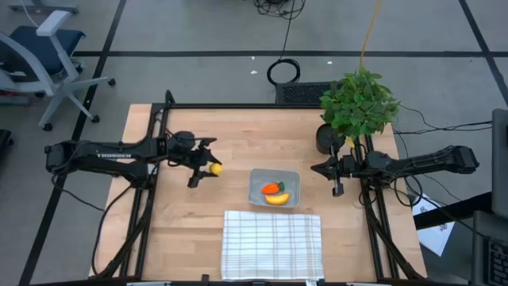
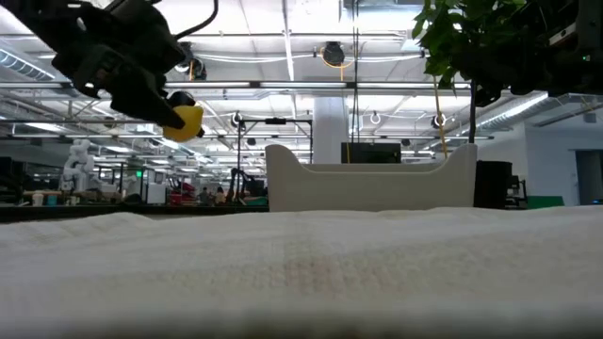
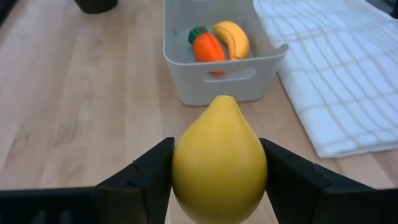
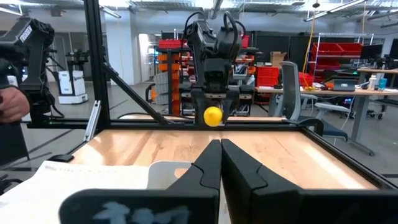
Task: Pick and placing Produce into tupperware
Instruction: Put the lemon into the gray bin
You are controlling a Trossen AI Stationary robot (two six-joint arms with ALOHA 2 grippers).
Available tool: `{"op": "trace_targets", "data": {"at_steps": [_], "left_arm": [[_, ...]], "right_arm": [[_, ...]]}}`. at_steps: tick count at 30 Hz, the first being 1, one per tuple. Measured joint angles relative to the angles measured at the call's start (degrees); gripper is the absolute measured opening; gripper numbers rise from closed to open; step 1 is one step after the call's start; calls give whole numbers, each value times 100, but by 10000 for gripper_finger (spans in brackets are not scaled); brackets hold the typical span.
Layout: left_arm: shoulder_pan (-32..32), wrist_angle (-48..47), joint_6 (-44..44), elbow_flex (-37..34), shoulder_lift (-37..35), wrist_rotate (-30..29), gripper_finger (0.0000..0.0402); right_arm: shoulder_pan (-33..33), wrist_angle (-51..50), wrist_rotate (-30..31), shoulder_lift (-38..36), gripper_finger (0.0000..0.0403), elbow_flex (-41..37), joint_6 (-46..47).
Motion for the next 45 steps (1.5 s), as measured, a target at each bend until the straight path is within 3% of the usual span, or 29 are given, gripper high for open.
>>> {"op": "trace_targets", "data": {"at_steps": [5, 21, 45], "left_arm": [[-7, 591, -54, -278, -3, 2, 200], [-7, 1057, 112, -312, -3, 142, 202], [0, 1154, 96, -312, -1, 138, 214]], "right_arm": [[0, 19, 0, -2, 0, 0, 2], [0, 19, 0, -2, 0, 0, 13], [0, 19, 0, 0, 0, 0, 0]]}}
